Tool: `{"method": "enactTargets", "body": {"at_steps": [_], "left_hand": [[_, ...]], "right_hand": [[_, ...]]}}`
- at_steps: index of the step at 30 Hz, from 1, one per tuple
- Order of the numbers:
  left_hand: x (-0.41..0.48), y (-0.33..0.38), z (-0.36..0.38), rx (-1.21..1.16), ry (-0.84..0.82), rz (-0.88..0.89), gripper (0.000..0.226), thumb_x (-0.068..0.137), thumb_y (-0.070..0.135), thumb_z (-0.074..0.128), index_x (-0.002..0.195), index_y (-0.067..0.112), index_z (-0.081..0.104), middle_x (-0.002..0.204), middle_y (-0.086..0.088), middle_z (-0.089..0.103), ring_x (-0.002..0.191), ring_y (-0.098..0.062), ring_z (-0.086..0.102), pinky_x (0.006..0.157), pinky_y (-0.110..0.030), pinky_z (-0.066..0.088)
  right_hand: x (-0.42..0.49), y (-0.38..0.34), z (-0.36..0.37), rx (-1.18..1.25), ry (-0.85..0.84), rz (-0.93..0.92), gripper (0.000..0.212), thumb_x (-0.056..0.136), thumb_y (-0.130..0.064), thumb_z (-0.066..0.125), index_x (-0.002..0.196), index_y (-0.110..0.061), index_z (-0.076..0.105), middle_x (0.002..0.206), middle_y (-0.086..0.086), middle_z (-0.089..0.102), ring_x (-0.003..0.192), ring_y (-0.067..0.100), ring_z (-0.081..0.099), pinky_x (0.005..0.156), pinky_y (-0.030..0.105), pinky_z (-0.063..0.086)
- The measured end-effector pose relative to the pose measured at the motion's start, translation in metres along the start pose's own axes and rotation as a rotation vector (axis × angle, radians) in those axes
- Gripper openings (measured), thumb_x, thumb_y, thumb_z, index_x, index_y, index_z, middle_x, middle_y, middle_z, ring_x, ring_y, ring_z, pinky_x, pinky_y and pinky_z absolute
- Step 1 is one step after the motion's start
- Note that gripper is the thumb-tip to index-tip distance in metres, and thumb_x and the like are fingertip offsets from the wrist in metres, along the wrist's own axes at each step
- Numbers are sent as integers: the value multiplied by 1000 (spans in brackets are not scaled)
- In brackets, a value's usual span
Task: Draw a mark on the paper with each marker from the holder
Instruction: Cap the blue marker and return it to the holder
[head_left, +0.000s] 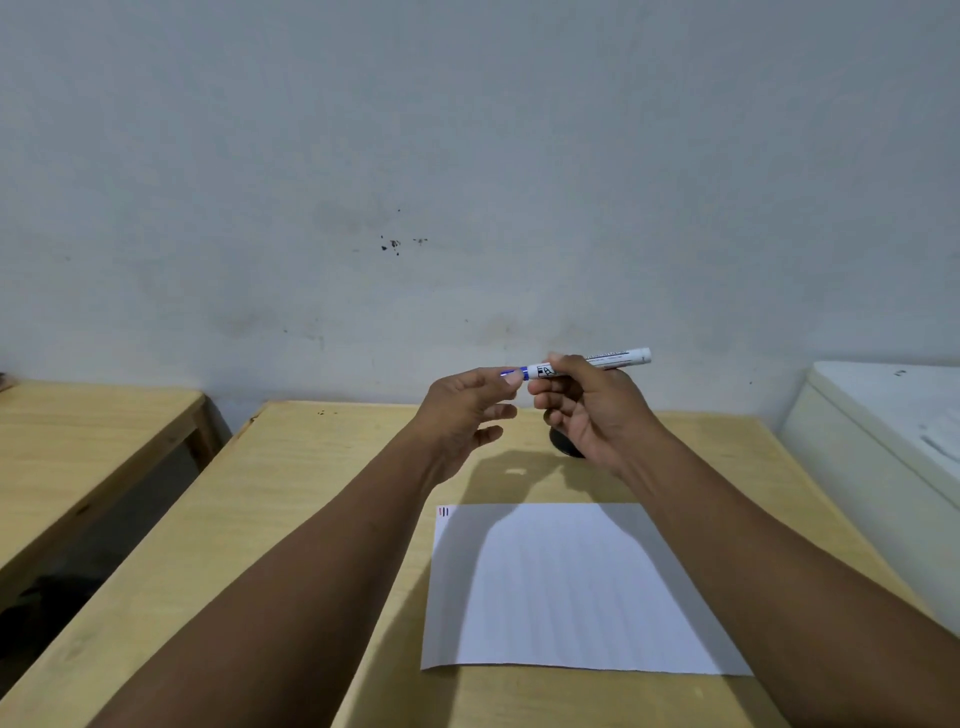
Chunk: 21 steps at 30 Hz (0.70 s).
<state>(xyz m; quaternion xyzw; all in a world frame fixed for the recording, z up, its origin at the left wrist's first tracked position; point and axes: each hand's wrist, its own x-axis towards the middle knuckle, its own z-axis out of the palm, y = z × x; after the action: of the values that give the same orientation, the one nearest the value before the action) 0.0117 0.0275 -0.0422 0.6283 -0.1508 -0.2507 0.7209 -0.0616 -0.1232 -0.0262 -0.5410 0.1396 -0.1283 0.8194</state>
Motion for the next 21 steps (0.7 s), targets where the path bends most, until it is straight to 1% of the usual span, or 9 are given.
{"method": "enactTargets", "body": {"at_steps": [2,4,7,9,12,14,17,19,21], "left_hand": [[5,-1,1,40,39,36,22,89,26,75,108,15,77,86,2,65,84,-14,62,75,-29,47],[9,-1,2,71,78,77,19,90,24,75,105,14,78,86,0,66,84,-14,62,75,-28,48],[16,3,5,135,162,164,5,91,21,74,93,19,78,84,-2,69,79,-15,65,71,-27,48],[25,7,8,210,211,231,7,90,21,75,95,17,78,84,-4,70,75,-16,65,68,-26,47],[43,14,12,362,253,320,14,86,25,77,96,15,81,80,-4,73,74,-16,63,70,-27,47],[54,16,18,467,267,361,15,87,26,76,96,16,81,83,-6,76,71,-13,61,68,-25,46],[68,18,31,668,263,417,15,87,28,75,97,17,80,84,2,74,67,-5,59,67,-23,42],[76,17,39,804,212,418,18,87,29,74,100,18,81,90,4,68,82,-10,62,74,-25,45],[84,15,45,933,152,414,26,86,32,75,109,21,79,105,0,65,111,-18,59,88,-30,48]], "right_hand": [[5,0,-1,-11,-11,13,19,99,-20,64,89,-4,68,67,8,72,47,11,64,45,21,43],[11,-3,-2,-88,-22,44,21,99,-25,67,92,-5,68,70,9,72,49,13,61,44,22,40],[20,-19,-11,-406,-4,141,39,94,-44,69,100,-6,64,69,11,72,46,15,56,42,24,36],[26,-35,-23,-654,25,194,46,90,-49,72,100,-5,65,66,10,72,41,14,53,39,23,33],[31,-59,-45,-922,83,158,38,93,-38,70,104,-1,69,65,11,70,41,14,52,39,20,30],[35,-70,-60,-998,130,105,38,95,-31,69,109,5,68,69,14,70,44,17,53,42,22,31],[41,-79,-77,-1043,160,72,39,96,-29,70,111,7,67,75,17,71,48,20,56,46,25,33],[44,-79,-85,-1062,156,70,39,95,-29,70,110,6,67,78,17,73,50,21,58,47,25,35],[47,-77,-91,-1078,142,72,38,95,-30,70,109,5,68,80,16,73,49,21,59,46,24,35]]}}
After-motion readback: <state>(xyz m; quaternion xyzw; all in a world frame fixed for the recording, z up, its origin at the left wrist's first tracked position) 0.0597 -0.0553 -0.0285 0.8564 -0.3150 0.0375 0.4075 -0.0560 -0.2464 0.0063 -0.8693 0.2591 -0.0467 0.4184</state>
